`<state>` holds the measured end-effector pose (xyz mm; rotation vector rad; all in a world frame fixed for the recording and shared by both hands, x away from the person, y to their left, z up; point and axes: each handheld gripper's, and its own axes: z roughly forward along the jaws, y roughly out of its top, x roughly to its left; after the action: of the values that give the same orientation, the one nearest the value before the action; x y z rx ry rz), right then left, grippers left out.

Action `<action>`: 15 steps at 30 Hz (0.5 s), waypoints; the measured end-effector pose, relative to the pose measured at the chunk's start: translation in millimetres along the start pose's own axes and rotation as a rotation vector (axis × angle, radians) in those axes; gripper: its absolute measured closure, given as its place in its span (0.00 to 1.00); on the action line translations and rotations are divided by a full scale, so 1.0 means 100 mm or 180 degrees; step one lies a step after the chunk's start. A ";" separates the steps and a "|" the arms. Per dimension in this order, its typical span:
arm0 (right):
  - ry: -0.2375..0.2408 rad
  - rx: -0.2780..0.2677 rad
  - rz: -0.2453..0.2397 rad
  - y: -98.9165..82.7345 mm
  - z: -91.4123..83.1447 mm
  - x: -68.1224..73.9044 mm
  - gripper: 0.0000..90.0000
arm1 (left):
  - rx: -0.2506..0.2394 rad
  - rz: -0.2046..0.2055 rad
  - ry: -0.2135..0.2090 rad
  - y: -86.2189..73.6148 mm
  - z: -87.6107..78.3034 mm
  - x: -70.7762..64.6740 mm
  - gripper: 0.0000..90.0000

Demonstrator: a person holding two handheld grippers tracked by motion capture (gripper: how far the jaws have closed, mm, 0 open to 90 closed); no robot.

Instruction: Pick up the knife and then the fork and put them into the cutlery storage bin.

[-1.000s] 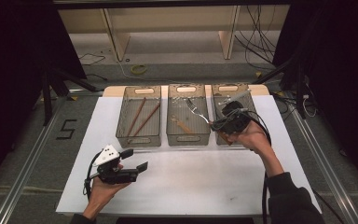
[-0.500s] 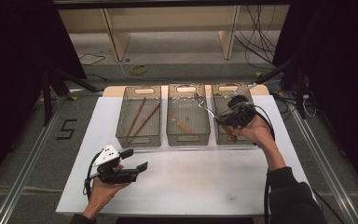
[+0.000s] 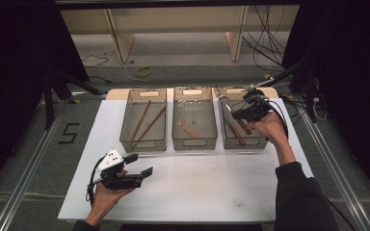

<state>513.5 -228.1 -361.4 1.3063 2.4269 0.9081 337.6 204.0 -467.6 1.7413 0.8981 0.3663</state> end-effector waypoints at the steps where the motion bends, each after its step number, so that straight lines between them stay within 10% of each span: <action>1: -0.0019 0.0014 0.0023 0.00 0.02 -0.02 0.87 | 0.0003 0.0000 0.0001 0.00 0.00 0.00 0.20; 15: -0.0189 0.0165 0.0316 -0.01 0.22 -0.28 0.87 | 0.0004 0.0009 -0.0003 0.00 0.00 0.00 0.20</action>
<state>538.8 -242.4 -381.3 1.4625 2.3741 0.8232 337.9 204.2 -467.6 1.7438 0.8953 0.3669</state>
